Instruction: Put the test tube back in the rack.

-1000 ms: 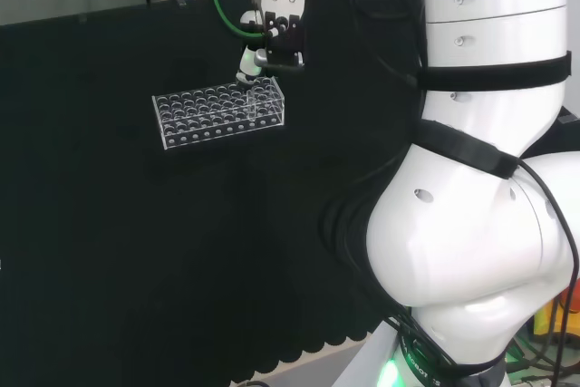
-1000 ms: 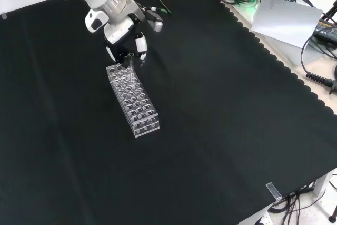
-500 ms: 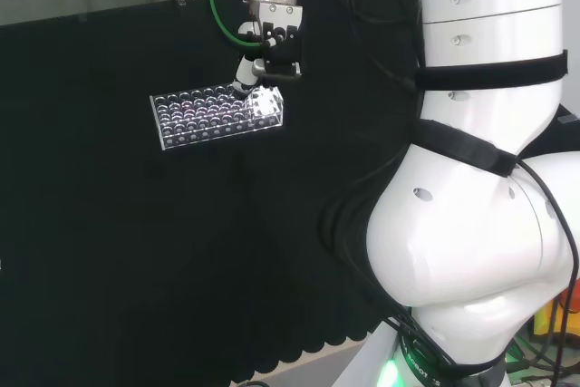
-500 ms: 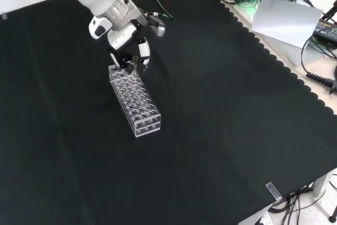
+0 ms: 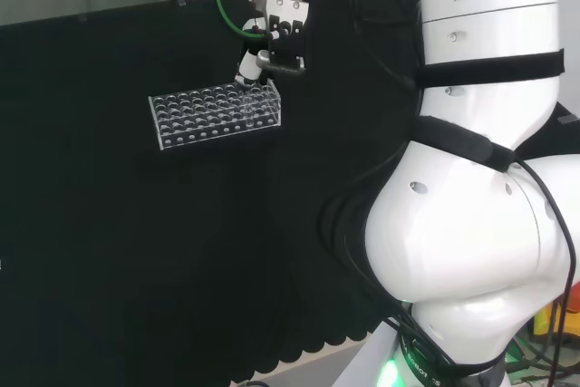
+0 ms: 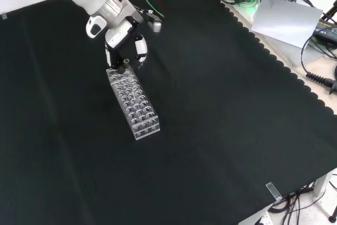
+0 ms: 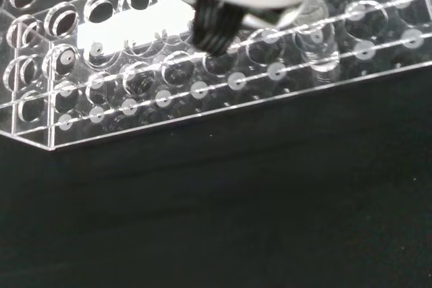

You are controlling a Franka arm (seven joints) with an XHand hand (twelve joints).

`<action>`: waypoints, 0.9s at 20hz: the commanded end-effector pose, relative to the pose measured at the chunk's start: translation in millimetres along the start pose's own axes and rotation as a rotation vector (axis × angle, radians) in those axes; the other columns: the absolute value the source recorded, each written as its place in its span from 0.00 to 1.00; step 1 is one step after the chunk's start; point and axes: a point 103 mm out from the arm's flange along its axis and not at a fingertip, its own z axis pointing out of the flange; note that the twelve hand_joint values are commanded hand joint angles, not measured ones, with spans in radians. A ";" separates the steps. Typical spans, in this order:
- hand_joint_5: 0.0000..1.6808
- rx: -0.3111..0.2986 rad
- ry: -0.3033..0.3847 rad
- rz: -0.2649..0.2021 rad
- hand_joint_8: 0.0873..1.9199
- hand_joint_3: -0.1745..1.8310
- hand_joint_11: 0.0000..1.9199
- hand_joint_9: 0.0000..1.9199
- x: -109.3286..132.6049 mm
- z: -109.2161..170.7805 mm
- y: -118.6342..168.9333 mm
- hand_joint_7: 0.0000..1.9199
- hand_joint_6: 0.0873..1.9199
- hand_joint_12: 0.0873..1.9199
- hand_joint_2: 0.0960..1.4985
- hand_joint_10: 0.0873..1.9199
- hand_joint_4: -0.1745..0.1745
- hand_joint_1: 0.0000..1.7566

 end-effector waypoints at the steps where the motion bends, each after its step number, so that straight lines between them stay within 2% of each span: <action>1: 0.38 0.029 0.040 -0.022 0.44 0.52 0.32 0.48 1.2 -7.4 -5.9 0.43 0.39 0.73 0.30 0.40 0.25 0.66; 5: 0.36 0.020 0.028 -0.033 0.44 0.52 0.30 0.45 3.7 -14.8 -10.9 0.39 0.38 0.73 0.29 0.40 0.29 0.66; 18: 0.33 -0.115 -0.023 -0.052 0.44 0.50 0.29 0.43 22.1 -107.8 -64.8 0.36 0.36 0.73 0.30 0.40 0.33 0.65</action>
